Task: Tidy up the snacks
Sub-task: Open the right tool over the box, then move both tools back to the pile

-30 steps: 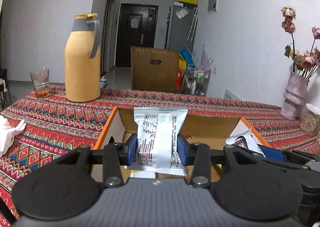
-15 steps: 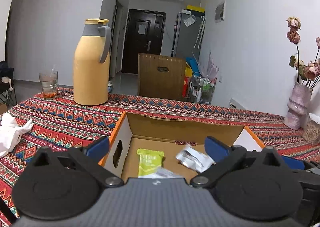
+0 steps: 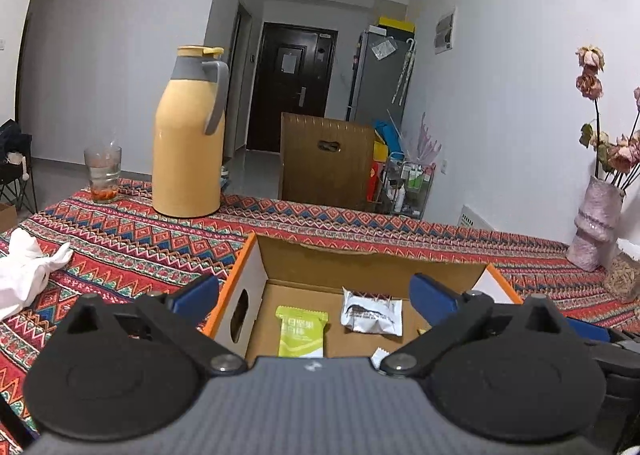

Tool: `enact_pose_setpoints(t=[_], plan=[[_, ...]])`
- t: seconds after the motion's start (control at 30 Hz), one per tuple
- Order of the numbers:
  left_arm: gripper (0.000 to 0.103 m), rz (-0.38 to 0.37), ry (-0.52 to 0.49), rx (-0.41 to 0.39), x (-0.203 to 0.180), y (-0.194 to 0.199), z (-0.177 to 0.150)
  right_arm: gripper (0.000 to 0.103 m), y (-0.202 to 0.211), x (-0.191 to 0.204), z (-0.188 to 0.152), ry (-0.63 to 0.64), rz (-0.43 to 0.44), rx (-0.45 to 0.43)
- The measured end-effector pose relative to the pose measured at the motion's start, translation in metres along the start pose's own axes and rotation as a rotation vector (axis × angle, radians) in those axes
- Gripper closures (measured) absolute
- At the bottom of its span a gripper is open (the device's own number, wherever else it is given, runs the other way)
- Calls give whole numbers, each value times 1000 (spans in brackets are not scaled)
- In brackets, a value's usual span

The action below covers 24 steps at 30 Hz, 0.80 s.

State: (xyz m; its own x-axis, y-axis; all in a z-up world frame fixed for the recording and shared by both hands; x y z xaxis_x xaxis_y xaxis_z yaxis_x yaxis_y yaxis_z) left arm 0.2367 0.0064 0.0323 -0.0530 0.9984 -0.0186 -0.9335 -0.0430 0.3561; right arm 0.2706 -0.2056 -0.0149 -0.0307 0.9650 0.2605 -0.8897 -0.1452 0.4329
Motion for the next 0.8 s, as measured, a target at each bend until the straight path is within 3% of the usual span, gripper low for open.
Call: enact_pose_setpoints(t=[0.47, 0.8], plan=[[0, -19, -21, -5, 10, 41, 1, 0, 54, -3, 6, 48, 28, -55], [0, -8, -69, 22, 34, 72, -35, 0, 86, -23, -23, 65, 32, 9]])
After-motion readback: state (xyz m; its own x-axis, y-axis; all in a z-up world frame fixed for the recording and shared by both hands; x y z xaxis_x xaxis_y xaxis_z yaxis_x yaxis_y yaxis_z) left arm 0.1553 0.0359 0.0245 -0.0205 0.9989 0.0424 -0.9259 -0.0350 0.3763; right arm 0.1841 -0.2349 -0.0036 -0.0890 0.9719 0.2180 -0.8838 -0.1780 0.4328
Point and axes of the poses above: each gripper's, at about its wrist camera, not at the fingertips, and y roughly against the way its jaws point, x to its left, z to its top, the point moved 2 cm from there along -y, roughly the way its jaws point, and after that the axes turned 8 degrees about -y, right-handed, at the moved point
